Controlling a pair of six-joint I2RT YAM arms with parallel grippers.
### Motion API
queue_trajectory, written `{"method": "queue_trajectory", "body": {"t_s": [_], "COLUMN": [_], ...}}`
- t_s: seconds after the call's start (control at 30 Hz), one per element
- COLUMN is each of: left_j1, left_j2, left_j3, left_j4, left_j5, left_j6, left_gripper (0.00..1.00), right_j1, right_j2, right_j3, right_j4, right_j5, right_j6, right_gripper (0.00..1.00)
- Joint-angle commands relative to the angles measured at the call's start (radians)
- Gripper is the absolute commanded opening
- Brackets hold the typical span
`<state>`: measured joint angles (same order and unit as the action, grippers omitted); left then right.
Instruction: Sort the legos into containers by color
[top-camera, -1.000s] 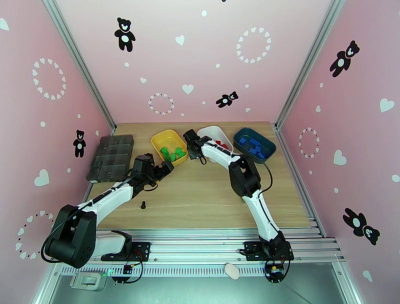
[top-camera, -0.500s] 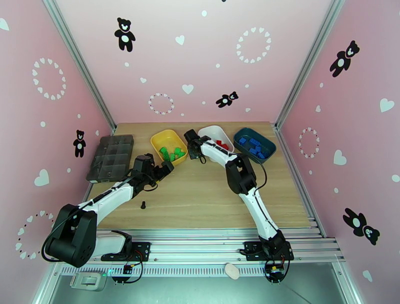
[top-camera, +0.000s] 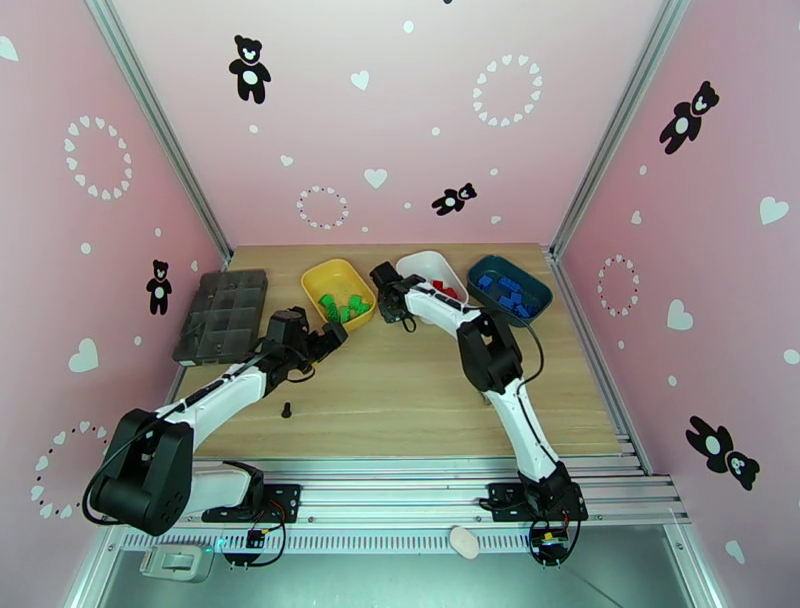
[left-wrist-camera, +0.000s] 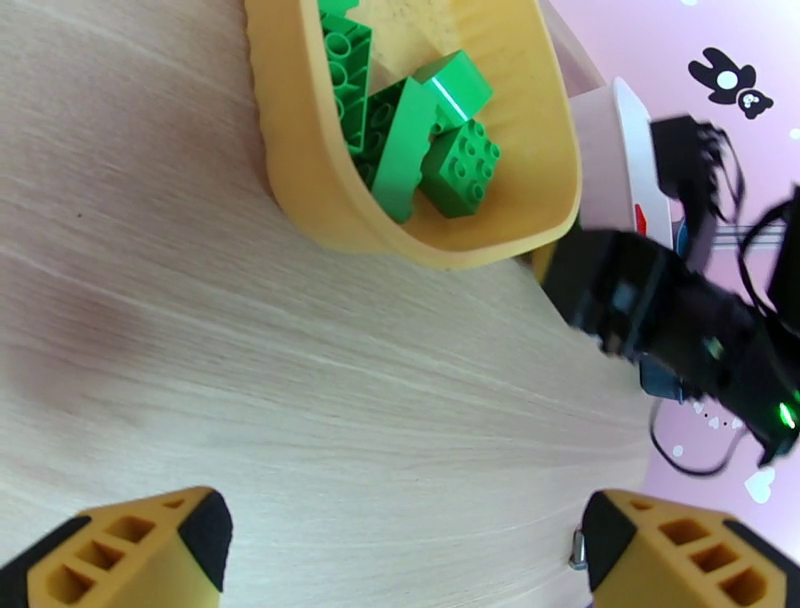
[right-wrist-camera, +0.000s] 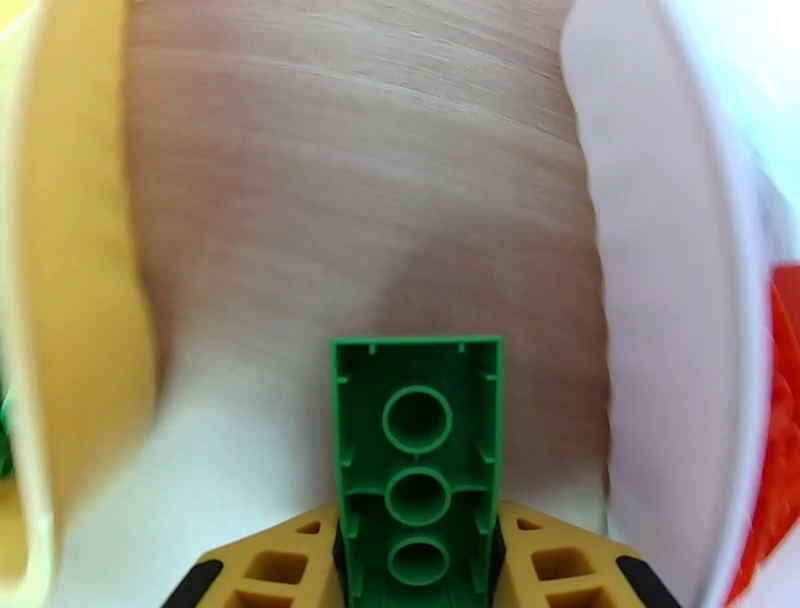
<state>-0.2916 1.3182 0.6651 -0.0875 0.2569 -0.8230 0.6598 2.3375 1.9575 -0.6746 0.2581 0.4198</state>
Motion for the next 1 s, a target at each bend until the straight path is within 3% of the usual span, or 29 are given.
{"method": "queue_trajectory", "body": {"t_s": [0.0, 0.13, 0.27, 0.6, 0.77, 0.97], "left_j1": [-0.002, 0.015, 0.062, 0.134, 0.146, 0.151], "left_j2": [-0.048, -0.077, -0.107, -0.199, -0.227, -0.24], "left_j3": [0.047, 0.066, 0.064, 0.014, -0.011, 0.002], "left_j4": [-0.047, -0.083, -0.105, -0.147, -0.159, -0.18], "left_j5": [-0.048, -0.07, -0.071, -0.066, -0.068, -0.078], "left_j6": [0.036, 0.054, 0.065, 0.071, 0.072, 0.085], "left_gripper": [0.98, 0.98, 0.98, 0.99, 0.98, 0.99], "right_j1": [0.031, 0.058, 0.083, 0.112, 0.11, 0.112], "right_j2": [-0.151, -0.217, -0.213, -0.022, 0.075, 0.058], "right_j3": [-0.048, -0.084, -0.06, 0.184, 0.326, 0.342], "right_j4": [0.034, 0.04, 0.048, 0.051, 0.027, 0.024], "right_j5": [0.038, 0.05, -0.025, -0.171, -0.207, -0.217], "right_j6": [0.016, 0.017, 0.017, 0.068, 0.082, 0.075], "right_gripper": [0.32, 0.32, 0.32, 0.33, 0.45, 0.58]}}
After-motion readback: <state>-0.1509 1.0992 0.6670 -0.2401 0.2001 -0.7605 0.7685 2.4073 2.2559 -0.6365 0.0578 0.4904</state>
